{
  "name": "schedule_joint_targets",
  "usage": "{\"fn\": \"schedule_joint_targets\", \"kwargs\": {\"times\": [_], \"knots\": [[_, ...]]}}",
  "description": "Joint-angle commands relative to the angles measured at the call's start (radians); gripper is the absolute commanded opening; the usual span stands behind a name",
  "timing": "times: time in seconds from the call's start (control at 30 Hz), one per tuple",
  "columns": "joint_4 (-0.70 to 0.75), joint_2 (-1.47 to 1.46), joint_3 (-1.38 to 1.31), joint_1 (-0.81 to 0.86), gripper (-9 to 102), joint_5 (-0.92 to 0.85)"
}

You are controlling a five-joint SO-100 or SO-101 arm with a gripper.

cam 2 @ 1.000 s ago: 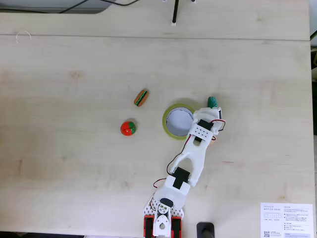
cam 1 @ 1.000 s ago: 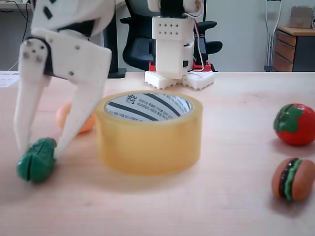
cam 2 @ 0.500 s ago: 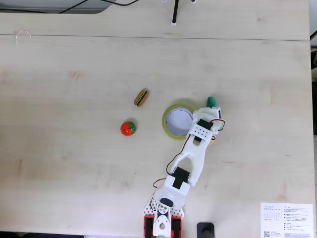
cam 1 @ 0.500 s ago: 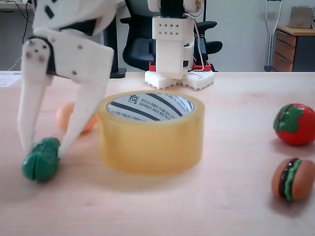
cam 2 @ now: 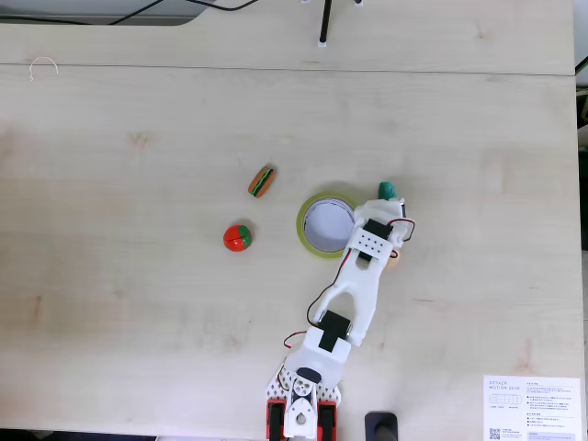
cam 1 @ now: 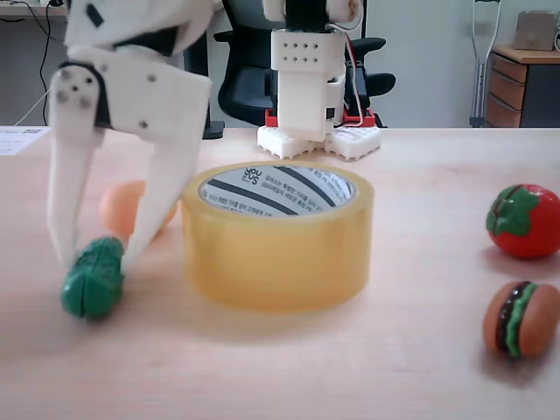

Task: Grasp a cucumber and put it in the hole.

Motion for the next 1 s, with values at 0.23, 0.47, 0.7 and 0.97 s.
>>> {"fn": "schedule_joint_targets", "kwargs": {"times": [0.23, 0.47, 0.7, 0.97], "knots": [[0.132, -0.014, -0.39, 0.086, 0, 0.031], [0.27, 0.025, -0.529, 0.097, 0, 0.051], [0.371, 0.152, -0.565, 0.094, 0, 0.055], [0.456, 0.353, -0.565, 0.092, 0, 0.071]]}}
